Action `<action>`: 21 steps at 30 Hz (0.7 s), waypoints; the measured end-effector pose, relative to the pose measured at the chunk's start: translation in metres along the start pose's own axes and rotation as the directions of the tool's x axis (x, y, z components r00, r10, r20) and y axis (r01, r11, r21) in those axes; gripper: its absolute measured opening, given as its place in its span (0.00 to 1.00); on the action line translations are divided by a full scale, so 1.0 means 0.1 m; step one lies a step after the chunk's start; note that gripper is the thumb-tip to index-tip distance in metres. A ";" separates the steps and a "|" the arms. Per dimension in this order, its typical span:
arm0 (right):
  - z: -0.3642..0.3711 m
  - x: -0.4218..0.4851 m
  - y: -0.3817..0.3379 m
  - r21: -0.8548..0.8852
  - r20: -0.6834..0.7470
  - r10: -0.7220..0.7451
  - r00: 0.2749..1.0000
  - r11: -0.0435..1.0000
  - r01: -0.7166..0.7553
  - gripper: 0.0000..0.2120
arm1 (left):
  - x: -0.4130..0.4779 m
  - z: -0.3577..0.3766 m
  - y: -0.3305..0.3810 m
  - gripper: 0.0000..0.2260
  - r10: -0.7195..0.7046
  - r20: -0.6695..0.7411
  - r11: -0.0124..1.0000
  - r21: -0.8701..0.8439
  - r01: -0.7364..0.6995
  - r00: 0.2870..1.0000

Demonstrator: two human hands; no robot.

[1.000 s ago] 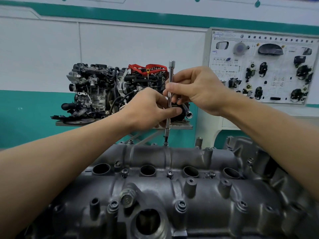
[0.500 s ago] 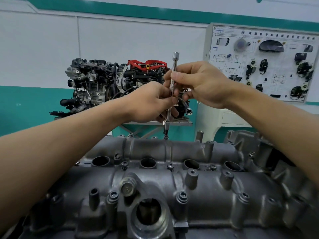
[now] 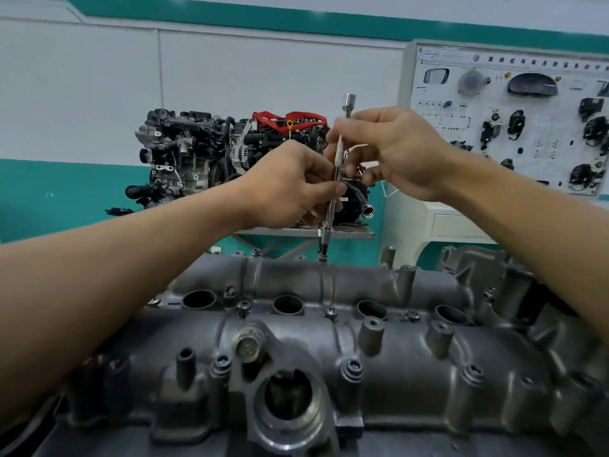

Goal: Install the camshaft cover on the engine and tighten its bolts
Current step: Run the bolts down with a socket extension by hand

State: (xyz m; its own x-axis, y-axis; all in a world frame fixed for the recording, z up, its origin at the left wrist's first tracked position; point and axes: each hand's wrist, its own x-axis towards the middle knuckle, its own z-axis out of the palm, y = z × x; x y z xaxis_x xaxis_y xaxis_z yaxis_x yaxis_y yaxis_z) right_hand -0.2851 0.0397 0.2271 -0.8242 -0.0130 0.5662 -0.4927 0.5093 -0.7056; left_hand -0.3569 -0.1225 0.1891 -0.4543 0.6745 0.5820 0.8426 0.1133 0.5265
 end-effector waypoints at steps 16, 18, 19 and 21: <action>-0.01 0.03 0.02 -0.054 -0.104 -0.020 0.994 0.998 0.015 0.12 | 0.04 0.14 -0.03 0.10 0.049 -0.112 0.992 0.123 -0.035 0.992; -0.07 0.02 0.01 -0.021 0.011 0.027 1.000 0.999 -0.027 0.09 | 0.05 0.12 -0.02 0.11 0.029 -0.055 0.990 0.136 -0.021 0.998; -0.10 0.01 0.01 -0.013 0.057 0.035 0.998 0.999 -0.034 0.07 | 0.05 0.11 -0.02 0.11 0.022 -0.035 0.988 0.153 -0.016 0.999; -0.10 0.00 0.02 -0.041 0.090 0.020 0.996 0.999 -0.016 0.05 | 0.05 0.10 -0.03 0.14 0.020 -0.023 0.974 0.227 -0.014 1.000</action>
State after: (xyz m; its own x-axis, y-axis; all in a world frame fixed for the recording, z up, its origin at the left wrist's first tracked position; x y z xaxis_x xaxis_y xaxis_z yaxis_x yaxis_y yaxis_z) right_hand -0.2838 0.0493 0.2299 -0.8558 -0.0803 0.5111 -0.4671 0.5445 -0.6966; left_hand -0.3590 -0.1120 0.1836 -0.4439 0.6595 0.6067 0.8927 0.2665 0.3634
